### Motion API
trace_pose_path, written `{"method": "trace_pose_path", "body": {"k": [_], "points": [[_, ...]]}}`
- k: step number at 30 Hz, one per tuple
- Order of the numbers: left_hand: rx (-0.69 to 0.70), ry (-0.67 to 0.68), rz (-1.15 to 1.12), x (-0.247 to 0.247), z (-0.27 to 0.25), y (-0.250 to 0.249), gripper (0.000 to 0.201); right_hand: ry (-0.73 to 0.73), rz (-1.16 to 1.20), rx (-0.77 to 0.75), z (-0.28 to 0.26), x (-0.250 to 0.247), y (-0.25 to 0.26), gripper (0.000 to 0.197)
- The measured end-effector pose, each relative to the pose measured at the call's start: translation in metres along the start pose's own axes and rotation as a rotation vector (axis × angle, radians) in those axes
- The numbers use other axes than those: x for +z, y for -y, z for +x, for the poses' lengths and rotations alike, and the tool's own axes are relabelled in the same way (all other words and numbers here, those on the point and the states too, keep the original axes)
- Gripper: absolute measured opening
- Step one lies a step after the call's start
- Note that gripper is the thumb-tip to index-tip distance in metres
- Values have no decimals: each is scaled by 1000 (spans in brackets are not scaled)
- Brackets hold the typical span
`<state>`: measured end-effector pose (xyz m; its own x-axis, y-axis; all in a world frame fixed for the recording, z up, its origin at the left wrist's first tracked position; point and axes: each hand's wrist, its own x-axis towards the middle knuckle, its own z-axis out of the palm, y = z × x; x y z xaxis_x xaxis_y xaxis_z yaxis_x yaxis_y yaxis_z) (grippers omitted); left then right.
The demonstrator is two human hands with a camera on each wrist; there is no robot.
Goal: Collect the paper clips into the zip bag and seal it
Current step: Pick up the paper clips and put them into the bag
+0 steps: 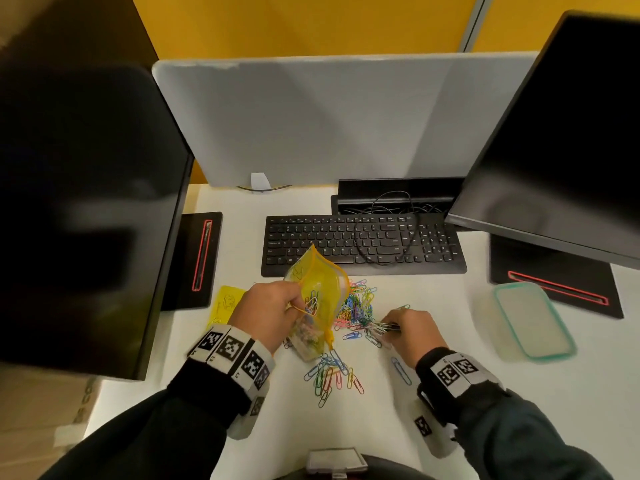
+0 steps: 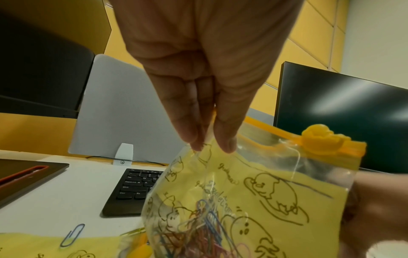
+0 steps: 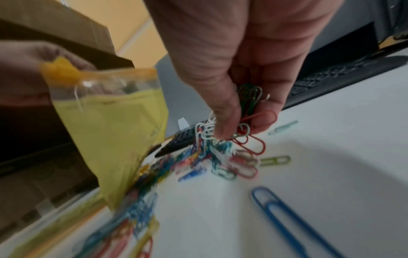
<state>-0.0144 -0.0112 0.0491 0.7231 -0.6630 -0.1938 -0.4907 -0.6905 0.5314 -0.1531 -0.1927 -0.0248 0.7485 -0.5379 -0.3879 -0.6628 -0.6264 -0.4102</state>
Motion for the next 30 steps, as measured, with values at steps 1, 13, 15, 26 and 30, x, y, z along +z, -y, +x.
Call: {"method": "trace_pose_path", "body": {"k": [1,13,15,26,30], "points": [[4,5,8,0,0,-1,12,-19,25,-9,-4,-5,1,22],[104,88,107,3,7,-20,15,-131,-221,-381,-24,-67,77,24],[132,83,108,5,6,-25,14,-90,-321,-446,-21,-63,95,27],[95,16,33,-3,2,-8,13,72,-30,27,-23,-21,1,107],[79,-3,2,-5,7,-4,15,196,-134,54,-32,13,-11,136]]}}
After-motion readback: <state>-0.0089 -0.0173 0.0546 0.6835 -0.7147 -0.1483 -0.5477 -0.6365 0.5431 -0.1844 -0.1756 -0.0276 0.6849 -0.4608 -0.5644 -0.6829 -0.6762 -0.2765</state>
